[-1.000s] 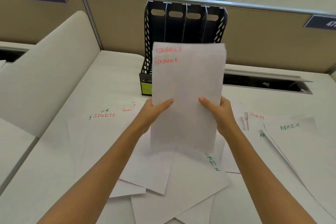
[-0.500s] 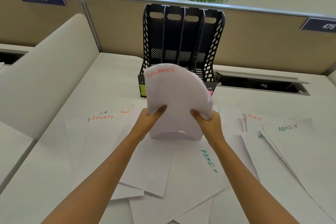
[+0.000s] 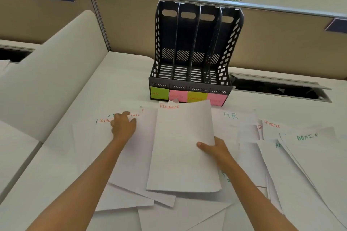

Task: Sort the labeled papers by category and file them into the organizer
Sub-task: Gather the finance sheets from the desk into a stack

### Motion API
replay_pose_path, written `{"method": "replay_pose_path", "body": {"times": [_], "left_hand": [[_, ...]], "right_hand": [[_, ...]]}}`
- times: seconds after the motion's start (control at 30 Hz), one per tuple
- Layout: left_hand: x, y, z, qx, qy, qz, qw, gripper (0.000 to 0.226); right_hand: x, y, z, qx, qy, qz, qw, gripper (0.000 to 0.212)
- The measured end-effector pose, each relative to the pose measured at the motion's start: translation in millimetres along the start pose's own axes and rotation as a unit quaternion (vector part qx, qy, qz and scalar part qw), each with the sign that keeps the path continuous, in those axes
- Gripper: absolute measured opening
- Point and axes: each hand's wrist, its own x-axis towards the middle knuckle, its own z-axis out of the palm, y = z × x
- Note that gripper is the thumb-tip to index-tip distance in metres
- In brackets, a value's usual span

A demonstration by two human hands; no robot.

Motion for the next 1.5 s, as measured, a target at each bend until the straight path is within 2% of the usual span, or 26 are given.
{"method": "replay_pose_path", "body": {"times": [0.07,0.17,0.3,0.47,0.67,0.8,1.0,1.1,1.27,1.33,1.5], "left_hand": [[12,-4,-4,0.025,-0.012,-0.010,1.000,0.047],[25,-3,-9,0.014,-0.029,-0.021,0.999,0.046],[39,-1,-15,-0.051,-0.048,-0.034,0.997,0.018],[46,0,-19,-0.040,-0.070,-0.024,0.996,0.016],[40,5,-28,-0.001,0.026,0.087,0.996,0.018],[35,17,-42,-0.052,0.099,0.102,0.988,0.019],[40,32,-78,-0.078,0.135,0.170,0.973,0.021],[37,38,-96,-0.133,0.169,0.227,0.950,0.020],[25,60,-128,-0.220,0.279,0.288,0.889,0.015],[12,76,-143,-0.222,0.313,0.339,0.859,0.010],[-30,126,-176,-0.216,0.356,0.489,0.766,0.020]], "right_hand": [[1,8,5,-0.002,-0.011,0.015,1.000,0.046],[2,8,7,-0.008,-0.020,0.020,1.000,0.044],[5,8,5,-0.022,-0.030,0.027,0.999,0.044],[5,10,5,-0.018,-0.032,0.015,0.999,0.034],[4,11,4,-0.023,-0.037,0.012,0.999,0.032],[4,13,1,-0.038,-0.037,0.012,0.999,0.035],[1,14,-2,-0.039,-0.036,0.014,0.998,0.035],[1,13,-3,-0.043,-0.036,0.013,0.998,0.037],[1,13,-2,-0.048,-0.036,0.013,0.998,0.036],[0,12,-1,-0.050,-0.033,0.016,0.998,0.034],[-1,11,-1,-0.067,-0.031,0.018,0.997,0.041]]}}
